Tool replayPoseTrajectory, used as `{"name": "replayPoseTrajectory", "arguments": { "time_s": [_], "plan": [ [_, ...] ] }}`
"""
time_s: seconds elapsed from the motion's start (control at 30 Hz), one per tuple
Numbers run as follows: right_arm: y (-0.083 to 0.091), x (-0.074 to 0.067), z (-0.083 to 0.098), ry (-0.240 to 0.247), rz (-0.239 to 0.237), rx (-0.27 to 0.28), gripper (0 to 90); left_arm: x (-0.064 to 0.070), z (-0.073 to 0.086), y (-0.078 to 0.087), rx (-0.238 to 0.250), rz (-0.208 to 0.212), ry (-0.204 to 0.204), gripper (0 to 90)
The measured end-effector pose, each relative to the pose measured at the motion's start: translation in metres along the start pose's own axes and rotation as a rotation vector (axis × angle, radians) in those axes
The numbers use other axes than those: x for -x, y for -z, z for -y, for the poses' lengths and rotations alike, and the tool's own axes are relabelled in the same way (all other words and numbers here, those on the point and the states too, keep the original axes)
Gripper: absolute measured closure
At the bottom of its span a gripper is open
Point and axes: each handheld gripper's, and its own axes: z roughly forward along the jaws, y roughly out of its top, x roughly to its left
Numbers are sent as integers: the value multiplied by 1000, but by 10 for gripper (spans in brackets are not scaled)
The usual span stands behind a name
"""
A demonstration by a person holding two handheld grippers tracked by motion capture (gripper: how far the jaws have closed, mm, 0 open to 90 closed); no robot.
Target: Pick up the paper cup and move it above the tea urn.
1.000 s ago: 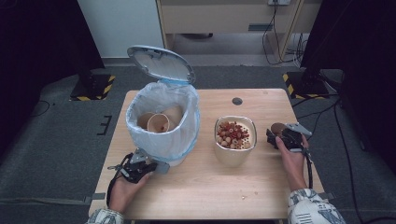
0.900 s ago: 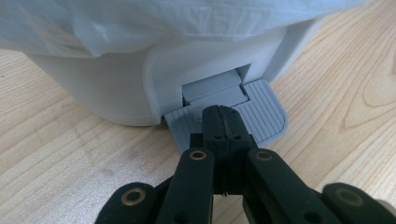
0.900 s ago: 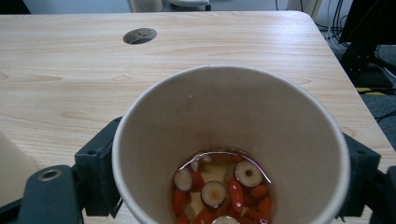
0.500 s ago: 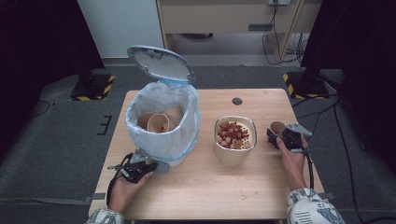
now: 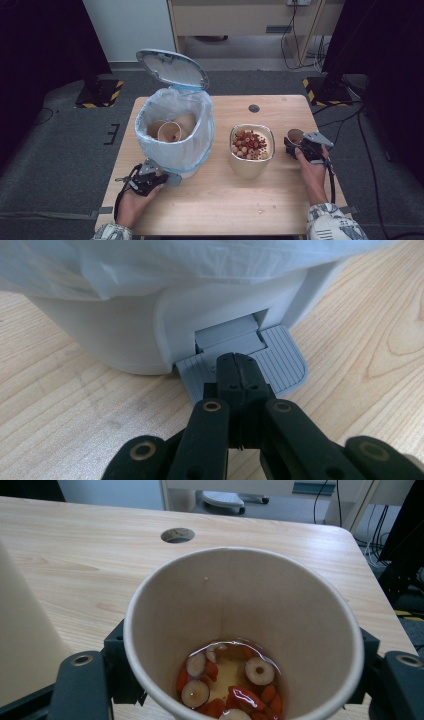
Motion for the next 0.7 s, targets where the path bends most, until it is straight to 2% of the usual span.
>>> {"name": "replayPoseTrajectory", "arguments": {
  "time_s": [0.3, 0.47, 0.7],
  "plan": [
    [6, -2, -11, 31, -24, 16, 285, 0, 0, 0, 2, -1, 3, 900],
    [10, -7, -22, 69, -45, 23, 287, -1, 1, 0, 7, 7, 3, 900],
    [12, -16, -37, 122, -68, 27, 290, 1, 0, 0, -1, -4, -8, 900]
  ]
}}
